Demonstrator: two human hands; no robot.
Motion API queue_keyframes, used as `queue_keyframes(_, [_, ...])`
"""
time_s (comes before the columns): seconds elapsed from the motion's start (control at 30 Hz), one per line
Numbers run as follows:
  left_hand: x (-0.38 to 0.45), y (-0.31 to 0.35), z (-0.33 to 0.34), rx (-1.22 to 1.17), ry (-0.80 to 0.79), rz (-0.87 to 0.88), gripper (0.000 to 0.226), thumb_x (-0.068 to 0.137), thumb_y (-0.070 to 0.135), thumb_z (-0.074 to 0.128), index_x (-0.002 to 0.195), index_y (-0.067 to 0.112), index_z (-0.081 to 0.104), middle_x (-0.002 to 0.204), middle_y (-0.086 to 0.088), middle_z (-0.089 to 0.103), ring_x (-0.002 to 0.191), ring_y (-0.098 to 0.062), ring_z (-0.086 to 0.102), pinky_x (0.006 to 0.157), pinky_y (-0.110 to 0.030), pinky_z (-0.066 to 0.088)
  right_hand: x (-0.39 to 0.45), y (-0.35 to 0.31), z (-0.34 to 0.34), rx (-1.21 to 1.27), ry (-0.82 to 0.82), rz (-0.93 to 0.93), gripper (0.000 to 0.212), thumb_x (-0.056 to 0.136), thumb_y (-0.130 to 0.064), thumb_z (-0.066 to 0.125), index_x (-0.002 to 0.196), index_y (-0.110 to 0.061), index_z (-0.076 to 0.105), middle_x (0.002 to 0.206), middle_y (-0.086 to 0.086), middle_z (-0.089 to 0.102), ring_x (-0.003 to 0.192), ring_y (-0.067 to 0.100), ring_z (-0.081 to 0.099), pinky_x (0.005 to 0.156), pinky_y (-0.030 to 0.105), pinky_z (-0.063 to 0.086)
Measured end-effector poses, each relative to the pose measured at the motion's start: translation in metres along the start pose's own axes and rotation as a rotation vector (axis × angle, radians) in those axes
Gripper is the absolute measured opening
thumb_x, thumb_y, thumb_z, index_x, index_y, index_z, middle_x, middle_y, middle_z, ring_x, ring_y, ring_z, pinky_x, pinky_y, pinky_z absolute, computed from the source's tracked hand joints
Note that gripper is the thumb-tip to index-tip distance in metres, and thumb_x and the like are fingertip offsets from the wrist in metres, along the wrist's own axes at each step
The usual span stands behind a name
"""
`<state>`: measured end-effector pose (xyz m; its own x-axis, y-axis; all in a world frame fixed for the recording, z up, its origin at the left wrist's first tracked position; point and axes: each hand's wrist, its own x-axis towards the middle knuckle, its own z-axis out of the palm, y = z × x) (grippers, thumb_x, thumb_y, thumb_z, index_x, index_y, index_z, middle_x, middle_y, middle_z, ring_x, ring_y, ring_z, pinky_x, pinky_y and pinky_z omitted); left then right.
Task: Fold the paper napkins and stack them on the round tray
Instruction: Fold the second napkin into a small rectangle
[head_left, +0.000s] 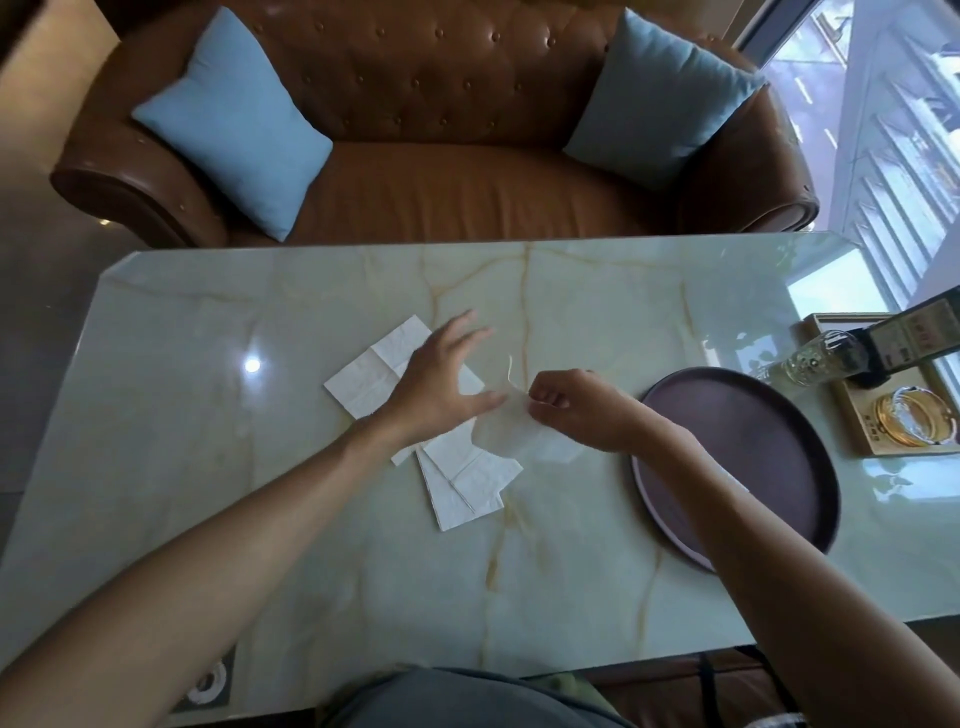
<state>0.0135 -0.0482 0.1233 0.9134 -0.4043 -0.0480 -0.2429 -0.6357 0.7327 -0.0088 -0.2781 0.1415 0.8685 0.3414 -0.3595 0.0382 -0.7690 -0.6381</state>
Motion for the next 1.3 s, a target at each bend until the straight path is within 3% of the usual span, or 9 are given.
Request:
queue_keyframes(0.07, [0.007, 0.013, -0.004, 0.102, -0.166, 0.136, 0.055, 0.086, 0.046, 0.075, 0.135, 0.024, 0.063, 0.147, 0.003, 0.055, 0.14, -0.015, 0.045, 0.119, -0.035, 0.032, 0.002, -0.006, -0.002, -0.065, -0.028, -0.033, 0.012, 0.096, -0.025, 0.064, 0.084, -0.025, 0.061, 0.08, -0.001, 0.065, 0.076, 0.024, 0.058, 0.077, 0.038, 0.05])
queue_keyframes(0.2, [0.011, 0.021, -0.01, 0.006, -0.421, 0.012, 0.027, 0.091, 0.047, 0.068, 0.107, 0.027, 0.075, 0.102, 0.012, 0.074, 0.1, -0.004, 0.066, 0.096, -0.036, 0.051, 0.003, -0.008, -0.009, -0.078, -0.069, -0.001, 0.013, 0.096, -0.028, 0.062, 0.083, -0.031, 0.062, 0.077, -0.01, 0.063, 0.072, 0.009, 0.055, 0.071, 0.033, 0.047])
queue_keyframes(0.33, [0.006, 0.02, -0.012, -0.019, -0.393, -0.02, 0.024, 0.091, 0.045, 0.07, 0.098, 0.022, 0.073, 0.102, 0.011, 0.07, 0.1, -0.004, 0.063, 0.089, -0.028, 0.048, -0.001, -0.005, -0.013, -0.021, -0.094, 0.028, 0.005, 0.092, -0.023, 0.067, 0.095, -0.025, 0.07, 0.091, -0.002, 0.072, 0.083, 0.016, 0.065, 0.076, 0.034, 0.051])
queue_keyframes(0.47, [0.001, 0.016, -0.013, -0.089, -0.394, -0.044, 0.021, 0.091, 0.044, 0.071, 0.089, 0.023, 0.071, 0.095, 0.008, 0.073, 0.097, -0.006, 0.067, 0.092, -0.029, 0.053, -0.002, 0.0, -0.013, 0.016, -0.06, 0.053, 0.003, 0.09, -0.024, 0.072, 0.09, -0.022, 0.071, 0.089, -0.001, 0.073, 0.081, 0.017, 0.066, 0.075, 0.035, 0.052])
queue_keyframes(0.63, [0.0, 0.012, -0.01, -0.107, -0.408, -0.054, 0.02, 0.092, 0.046, 0.068, 0.084, 0.028, 0.071, 0.086, 0.005, 0.073, 0.082, -0.012, 0.068, 0.085, -0.039, 0.055, 0.001, 0.0, -0.013, -0.014, -0.053, 0.041, 0.012, 0.094, -0.03, 0.071, 0.086, -0.021, 0.073, 0.075, -0.01, 0.066, 0.066, 0.005, 0.055, 0.062, 0.018, 0.043])
queue_keyframes(0.8, [-0.002, 0.012, -0.012, -0.144, -0.362, -0.055, 0.022, 0.098, 0.042, 0.061, 0.082, 0.029, 0.068, 0.071, 0.012, 0.062, 0.061, 0.0, 0.051, 0.065, -0.022, 0.043, 0.003, -0.006, -0.016, -0.006, -0.05, 0.042, 0.014, 0.096, -0.031, 0.068, 0.086, -0.023, 0.075, 0.074, -0.011, 0.066, 0.067, 0.003, 0.056, 0.064, 0.019, 0.044])
queue_keyframes(0.93, [-0.004, 0.013, -0.014, -0.12, -0.315, -0.029, 0.018, 0.101, 0.04, 0.057, 0.09, 0.031, 0.068, 0.071, 0.016, 0.062, 0.062, 0.004, 0.053, 0.062, -0.016, 0.039, 0.003, -0.012, -0.018, 0.001, -0.044, 0.038, 0.014, 0.096, -0.03, 0.068, 0.086, -0.024, 0.076, 0.073, -0.012, 0.067, 0.066, 0.003, 0.055, 0.064, 0.019, 0.045])
queue_keyframes(1.1, [-0.003, 0.011, -0.015, -0.096, -0.271, -0.004, 0.024, 0.102, 0.042, 0.055, 0.094, 0.024, 0.069, 0.081, 0.01, 0.068, 0.074, -0.006, 0.061, 0.074, -0.03, 0.049, 0.006, -0.015, -0.02, -0.024, -0.035, 0.043, 0.015, 0.095, -0.03, 0.067, 0.082, -0.027, 0.074, 0.068, -0.014, 0.064, 0.06, -0.004, 0.055, 0.058, 0.012, 0.04])
queue_keyframes(1.3, [-0.003, 0.0, -0.026, -0.15, -0.25, -0.042, 0.025, 0.102, 0.04, 0.057, 0.095, 0.021, 0.072, 0.088, 0.004, 0.074, 0.086, -0.016, 0.067, 0.08, -0.034, 0.051, 0.0, -0.001, -0.034, 0.121, -0.036, 0.076, 0.02, 0.094, -0.028, 0.064, 0.082, -0.018, 0.077, 0.073, -0.001, 0.07, 0.066, 0.01, 0.059, 0.069, 0.034, 0.052])
